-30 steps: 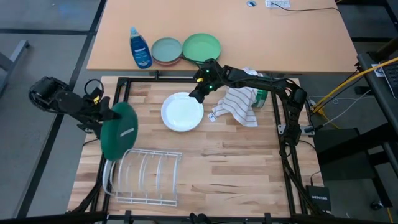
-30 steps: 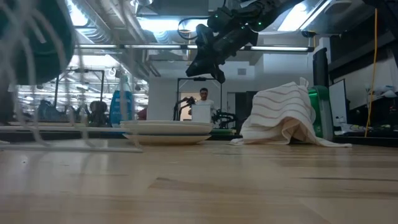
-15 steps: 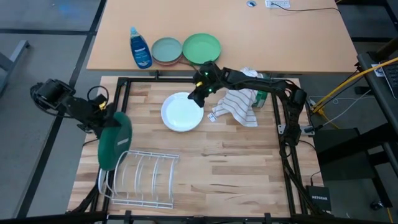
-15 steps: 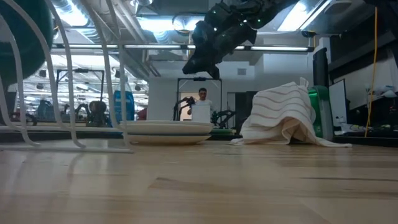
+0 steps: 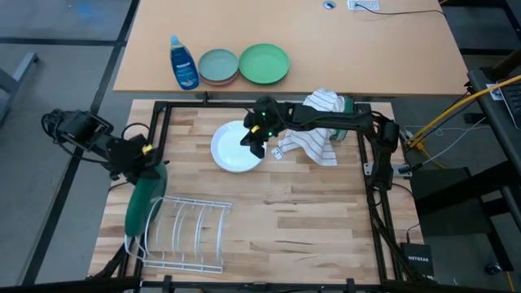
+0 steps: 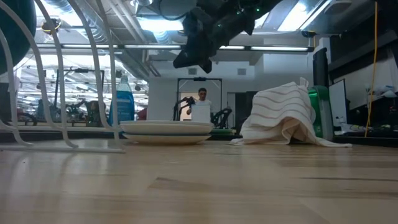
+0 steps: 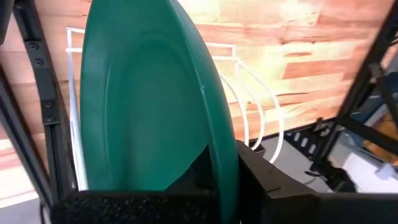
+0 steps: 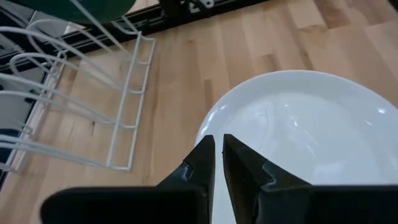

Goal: Sort dishes
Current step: Put the green plate in the white dish rack

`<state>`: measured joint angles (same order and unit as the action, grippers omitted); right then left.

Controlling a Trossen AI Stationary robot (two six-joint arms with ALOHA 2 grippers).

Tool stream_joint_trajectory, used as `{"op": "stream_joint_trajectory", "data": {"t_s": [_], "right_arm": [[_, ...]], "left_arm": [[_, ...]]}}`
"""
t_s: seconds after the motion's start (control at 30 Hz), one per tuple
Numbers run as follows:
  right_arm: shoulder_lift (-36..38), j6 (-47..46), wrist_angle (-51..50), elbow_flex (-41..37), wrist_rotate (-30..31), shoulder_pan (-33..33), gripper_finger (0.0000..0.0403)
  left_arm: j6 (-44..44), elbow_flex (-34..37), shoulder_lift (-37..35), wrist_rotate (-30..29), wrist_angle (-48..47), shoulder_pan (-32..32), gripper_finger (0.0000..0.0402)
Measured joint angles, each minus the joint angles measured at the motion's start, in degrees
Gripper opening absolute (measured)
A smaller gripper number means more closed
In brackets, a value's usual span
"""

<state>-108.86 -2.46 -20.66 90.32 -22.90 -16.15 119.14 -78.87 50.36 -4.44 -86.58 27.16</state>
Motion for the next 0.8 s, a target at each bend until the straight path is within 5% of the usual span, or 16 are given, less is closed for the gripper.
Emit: {"op": "stream_joint_trajectory", "data": {"t_s": [0.43, 0.8], "right_arm": [[0.00, 3.14, -1.20, 0.00, 0.23, 4.42, 0.0037], [0.00, 18.74, -6.52, 0.00, -0.09, 10.52, 0.0037]], "left_arm": [[-1.60, 0.00, 7.36, 1.00, 0.19, 0.00, 0.0022], [-1.54, 0.00, 8.27, 0.80, 0.32, 0.00, 0.0016]]}}
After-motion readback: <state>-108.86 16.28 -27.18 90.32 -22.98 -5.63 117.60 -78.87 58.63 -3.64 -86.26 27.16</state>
